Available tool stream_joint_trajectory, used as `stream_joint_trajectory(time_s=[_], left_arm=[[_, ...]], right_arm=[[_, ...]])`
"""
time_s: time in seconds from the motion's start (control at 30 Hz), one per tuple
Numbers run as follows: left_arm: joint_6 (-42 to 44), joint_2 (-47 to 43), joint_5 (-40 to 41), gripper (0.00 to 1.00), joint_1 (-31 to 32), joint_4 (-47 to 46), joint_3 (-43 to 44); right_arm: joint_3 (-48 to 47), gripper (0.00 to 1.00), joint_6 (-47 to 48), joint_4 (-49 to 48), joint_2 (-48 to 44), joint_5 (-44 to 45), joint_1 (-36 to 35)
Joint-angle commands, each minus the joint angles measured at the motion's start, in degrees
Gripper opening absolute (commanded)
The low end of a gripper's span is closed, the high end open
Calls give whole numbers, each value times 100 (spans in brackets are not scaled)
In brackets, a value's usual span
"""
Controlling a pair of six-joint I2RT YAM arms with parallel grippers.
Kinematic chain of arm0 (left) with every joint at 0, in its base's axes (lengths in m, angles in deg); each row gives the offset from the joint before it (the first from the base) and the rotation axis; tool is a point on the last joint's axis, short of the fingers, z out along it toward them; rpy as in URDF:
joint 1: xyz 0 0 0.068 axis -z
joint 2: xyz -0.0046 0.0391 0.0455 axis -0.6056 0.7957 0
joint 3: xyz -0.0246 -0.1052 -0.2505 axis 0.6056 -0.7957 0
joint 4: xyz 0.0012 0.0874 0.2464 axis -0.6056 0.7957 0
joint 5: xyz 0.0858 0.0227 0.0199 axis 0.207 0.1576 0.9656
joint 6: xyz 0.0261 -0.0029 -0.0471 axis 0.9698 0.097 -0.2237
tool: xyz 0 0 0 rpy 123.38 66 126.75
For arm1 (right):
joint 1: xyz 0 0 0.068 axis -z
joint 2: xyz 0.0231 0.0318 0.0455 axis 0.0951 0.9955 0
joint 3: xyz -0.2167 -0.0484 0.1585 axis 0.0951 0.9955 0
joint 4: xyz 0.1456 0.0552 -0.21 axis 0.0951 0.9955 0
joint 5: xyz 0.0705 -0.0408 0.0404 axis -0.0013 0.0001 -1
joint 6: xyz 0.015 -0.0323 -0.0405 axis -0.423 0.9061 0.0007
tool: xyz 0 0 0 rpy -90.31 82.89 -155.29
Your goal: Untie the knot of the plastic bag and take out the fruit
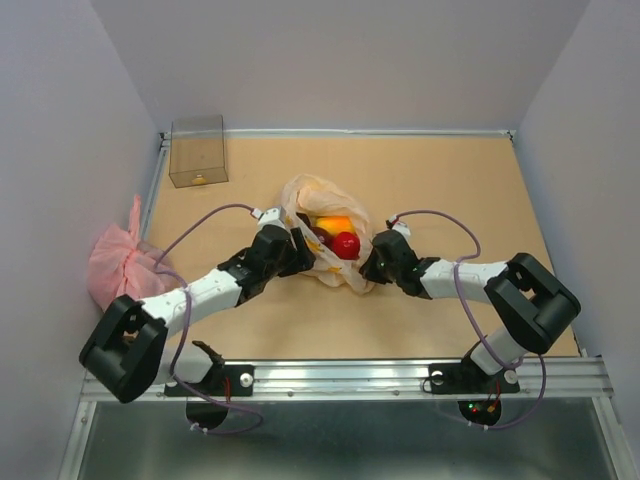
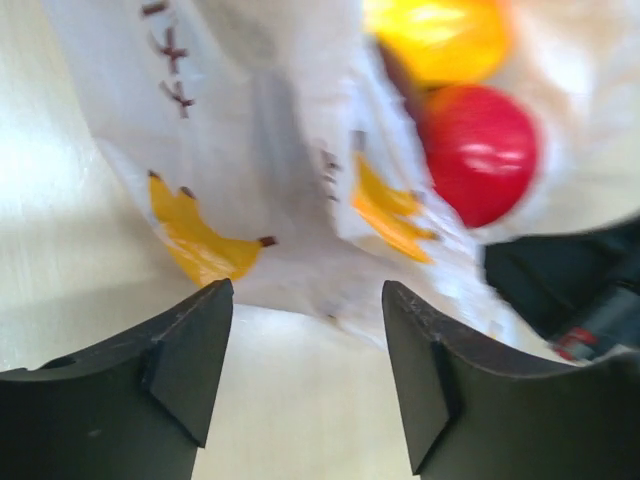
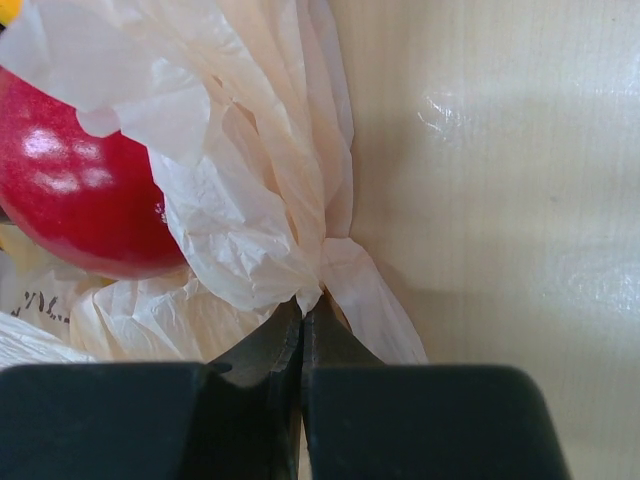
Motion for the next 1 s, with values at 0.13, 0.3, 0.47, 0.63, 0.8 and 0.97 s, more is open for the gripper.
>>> stream_joint_trajectory(time_s=[0.13,0.3,0.47,0.63,0.8,0.97], left_arm=[[871,-778,547,77,392,706,1384],[1346,74,713,77,480,1058,2528],[1277,1190,854,77,480,1269,3312],[952,1639,951,77,489,1365,3234],[101,1465,1337,77,480,1734,2655],[-761,1332,1092,83,472,1612,1793]], right_arm=[[155,1,302,-122,-26,35,19],[120,1,478,-104,0,105,28],[33,1,558,-95,88,105,28],[-47,1,610,-78,158,105,28],[-82,1,619,-60,211,88,28],[-117,1,611,-51,290,70,28]])
